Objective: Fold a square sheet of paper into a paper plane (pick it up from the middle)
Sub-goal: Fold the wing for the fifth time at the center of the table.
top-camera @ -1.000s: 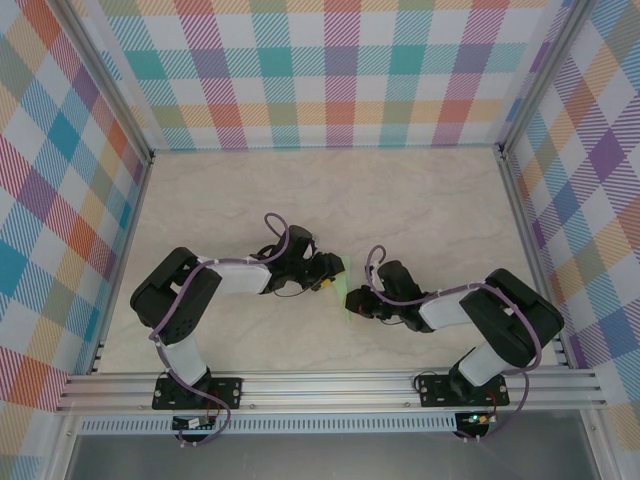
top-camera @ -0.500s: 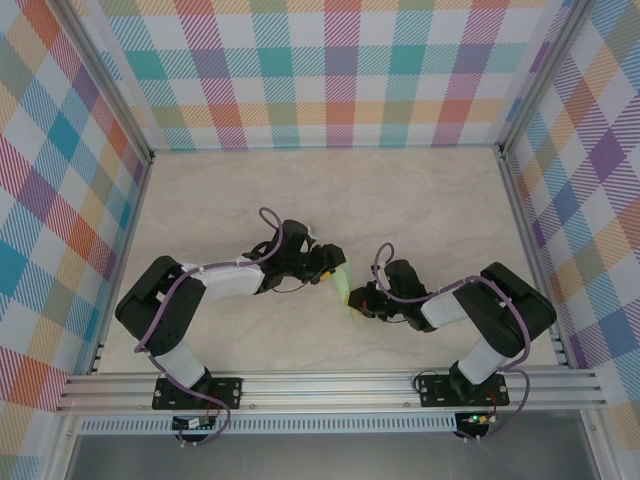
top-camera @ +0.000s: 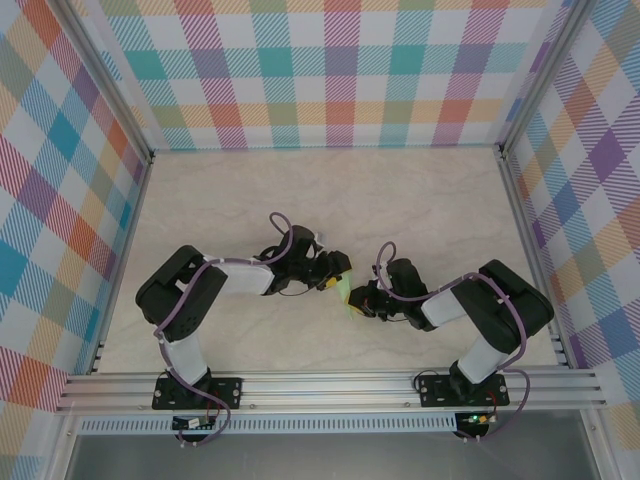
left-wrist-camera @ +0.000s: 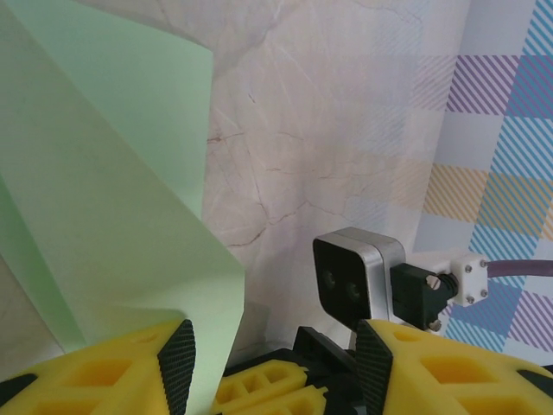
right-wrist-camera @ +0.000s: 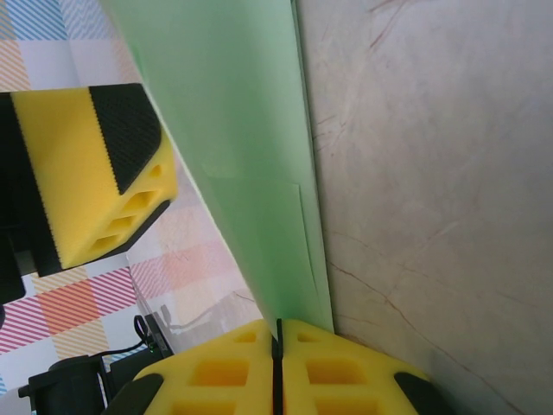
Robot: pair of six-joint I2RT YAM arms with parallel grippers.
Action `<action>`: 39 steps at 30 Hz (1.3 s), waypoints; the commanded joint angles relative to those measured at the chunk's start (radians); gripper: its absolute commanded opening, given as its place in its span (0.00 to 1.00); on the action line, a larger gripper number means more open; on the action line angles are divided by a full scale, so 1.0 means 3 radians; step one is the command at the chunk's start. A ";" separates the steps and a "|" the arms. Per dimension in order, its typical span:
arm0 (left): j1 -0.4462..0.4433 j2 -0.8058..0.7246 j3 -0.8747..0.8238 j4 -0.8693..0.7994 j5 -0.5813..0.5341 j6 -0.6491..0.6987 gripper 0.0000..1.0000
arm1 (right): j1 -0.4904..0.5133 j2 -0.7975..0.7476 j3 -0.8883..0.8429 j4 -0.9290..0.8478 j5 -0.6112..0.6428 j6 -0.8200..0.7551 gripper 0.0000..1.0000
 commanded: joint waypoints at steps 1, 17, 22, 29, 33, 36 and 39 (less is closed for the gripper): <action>-0.0027 0.0035 0.0028 0.0250 0.0080 -0.0074 0.55 | -0.0009 0.0081 -0.0019 -0.0234 0.0063 -0.0016 0.09; -0.0023 0.0170 0.0017 0.0280 0.0013 -0.0047 0.56 | -0.0035 0.0021 0.0038 -0.0488 0.0084 -0.0036 0.10; -0.0023 0.0239 0.0042 0.0231 -0.0071 0.0021 0.56 | -0.0035 0.0018 0.0040 -0.0523 0.0079 -0.0034 0.11; -0.0023 0.0295 0.0101 0.0073 -0.0111 0.0150 0.56 | -0.0035 -0.0062 0.0067 -0.0708 0.0081 -0.0090 0.14; -0.0022 0.0339 0.0101 0.0044 -0.0086 0.0181 0.56 | -0.0035 -0.0206 0.0115 -0.0880 0.0074 -0.0157 0.16; -0.0021 0.0381 0.0095 0.0045 -0.0052 0.0188 0.56 | -0.0035 -0.0322 0.0189 -0.1072 0.0079 -0.0227 0.17; -0.0023 0.0398 0.0089 0.0049 -0.0029 0.0185 0.56 | -0.0034 -0.0405 0.0244 -0.1182 0.0046 -0.0272 0.17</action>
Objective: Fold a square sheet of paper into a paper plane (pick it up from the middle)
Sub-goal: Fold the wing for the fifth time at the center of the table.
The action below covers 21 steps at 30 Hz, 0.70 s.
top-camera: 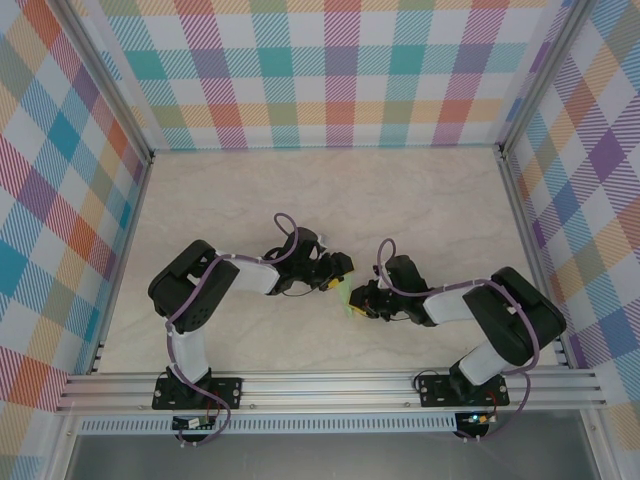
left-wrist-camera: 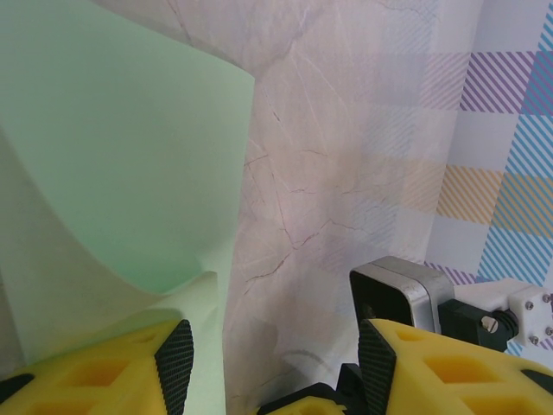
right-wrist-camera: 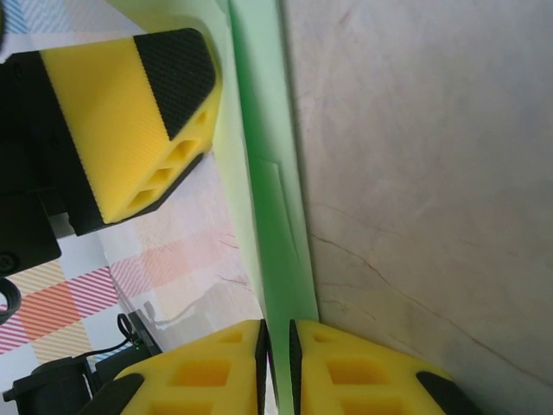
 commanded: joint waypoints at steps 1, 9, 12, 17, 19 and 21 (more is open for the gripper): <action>-0.0023 0.0132 0.0033 -0.0124 -0.0018 0.0102 0.56 | -0.0012 -0.0119 0.0085 -0.0359 0.0000 -0.0132 0.17; -0.0028 0.0126 0.0034 -0.0150 -0.0019 0.0099 0.56 | -0.0007 -0.0076 0.0183 -0.0548 -0.0280 -0.0347 0.11; -0.0025 0.0123 0.0035 -0.0160 -0.0018 0.0089 0.56 | -0.0002 -0.0020 0.0198 -0.0672 -0.0282 -0.0435 0.10; -0.0027 0.0110 0.0032 -0.0170 -0.0028 0.0070 0.56 | 0.0008 0.0120 0.0233 -0.0761 -0.0451 -0.0550 0.10; -0.0028 0.0108 0.0041 -0.0192 -0.0034 0.0071 0.56 | 0.0009 0.0165 0.0226 -0.0845 -0.0415 -0.0583 0.10; -0.0026 0.0108 0.0050 -0.0219 -0.0042 0.0073 0.56 | 0.0013 0.0226 0.0228 -0.0837 -0.0497 -0.0603 0.10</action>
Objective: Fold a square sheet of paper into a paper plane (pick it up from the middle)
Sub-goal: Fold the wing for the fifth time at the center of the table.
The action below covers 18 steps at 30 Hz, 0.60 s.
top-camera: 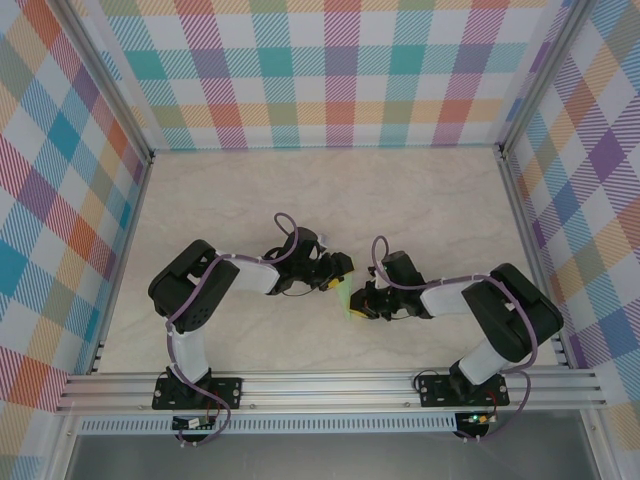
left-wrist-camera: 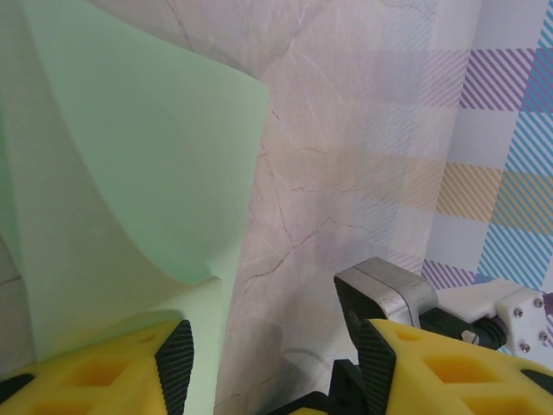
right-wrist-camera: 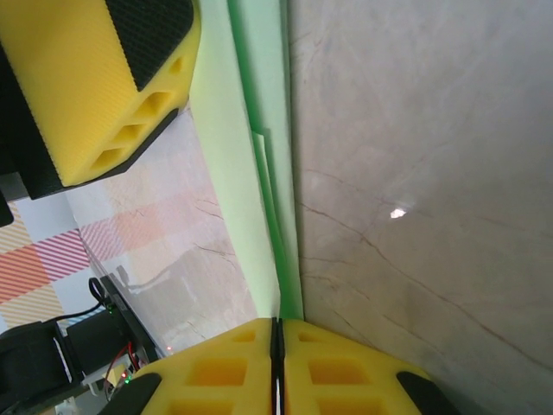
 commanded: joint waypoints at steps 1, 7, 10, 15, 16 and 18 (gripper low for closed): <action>-0.0028 0.0107 0.0047 -0.0210 -0.0053 0.0058 0.56 | 0.0029 0.0127 -0.0004 -0.0287 -0.0265 -0.0142 0.10; -0.0032 0.0107 0.0050 -0.0221 -0.0057 0.0054 0.56 | 0.0040 -0.0089 0.0035 -0.0450 -0.0216 -0.0180 0.14; -0.0033 0.0109 0.0048 -0.0226 -0.0048 0.0049 0.56 | 0.0041 -0.0231 0.0068 -0.0487 -0.0249 -0.0178 0.15; -0.0037 0.0117 0.0067 -0.0226 -0.0043 0.0048 0.56 | 0.0044 -0.0276 0.0109 -0.0552 -0.0271 -0.0198 0.14; -0.0038 0.0117 0.0064 -0.0228 -0.0043 0.0048 0.56 | 0.0047 -0.0270 0.0105 -0.0544 -0.0267 -0.0193 0.14; -0.0037 0.0114 0.0069 -0.0234 -0.0043 0.0048 0.56 | 0.0049 -0.0254 0.0108 -0.0552 -0.0251 -0.0191 0.15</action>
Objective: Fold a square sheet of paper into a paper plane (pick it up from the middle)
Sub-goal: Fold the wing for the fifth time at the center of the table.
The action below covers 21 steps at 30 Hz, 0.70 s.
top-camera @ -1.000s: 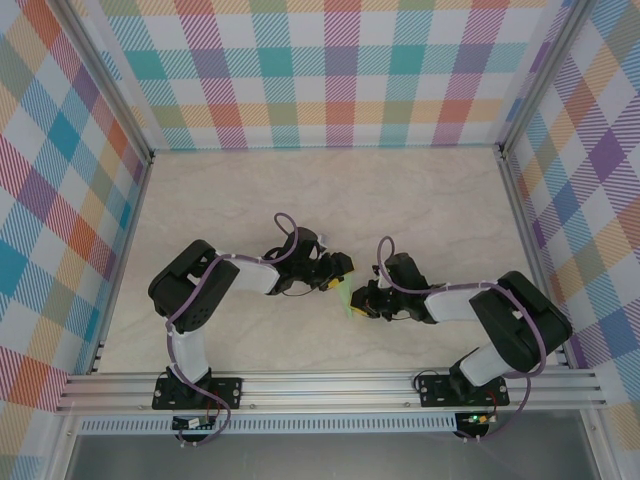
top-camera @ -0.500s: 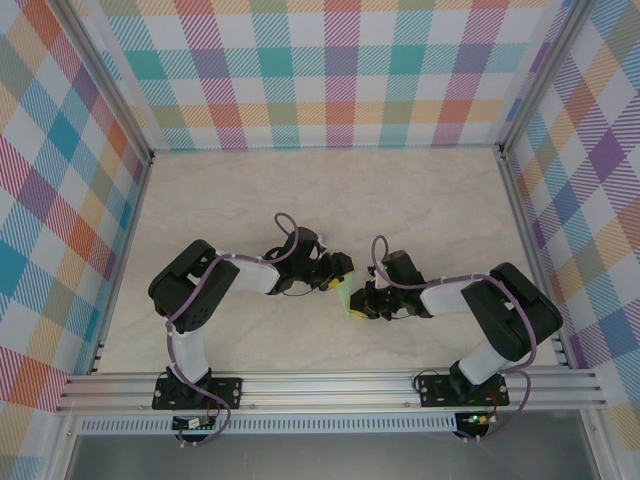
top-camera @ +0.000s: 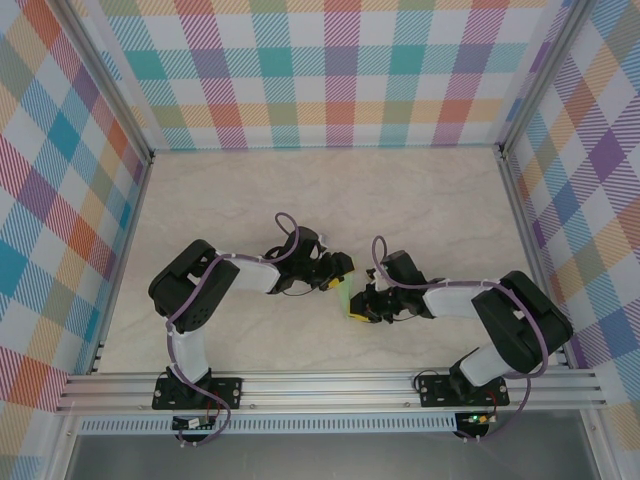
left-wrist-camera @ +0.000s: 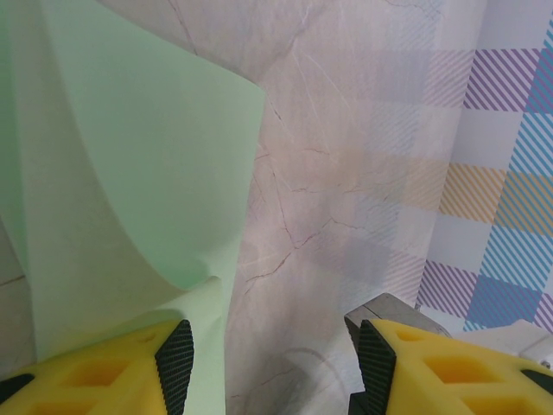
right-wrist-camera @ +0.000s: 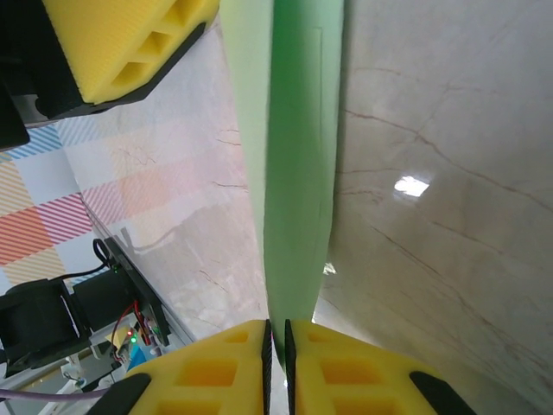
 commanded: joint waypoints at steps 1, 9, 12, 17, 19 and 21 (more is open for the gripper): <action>-0.0036 0.0107 0.0031 -0.0161 -0.0035 0.0048 0.56 | 0.0033 -0.0013 0.0068 -0.0111 -0.0074 -0.0063 0.17; -0.0054 0.0110 0.0035 -0.0161 -0.0023 0.0048 0.56 | 0.0033 -0.0111 0.0168 -0.0272 0.0228 -0.0069 0.21; -0.0061 0.0121 0.0036 -0.0162 -0.0022 0.0049 0.56 | 0.0033 -0.0092 0.0218 -0.0269 0.0285 -0.0067 0.21; -0.0075 0.0120 0.0047 -0.0169 -0.0026 0.0048 0.56 | 0.0033 -0.0053 0.0254 -0.0160 0.0267 -0.0045 0.17; -0.0079 0.0125 0.0056 -0.0174 -0.0021 0.0048 0.56 | 0.0033 -0.0013 0.0275 -0.0167 0.0217 -0.0068 0.14; -0.0080 0.0130 0.0064 -0.0180 -0.0026 0.0048 0.56 | 0.0033 0.0043 0.0281 -0.0161 0.0166 -0.0076 0.11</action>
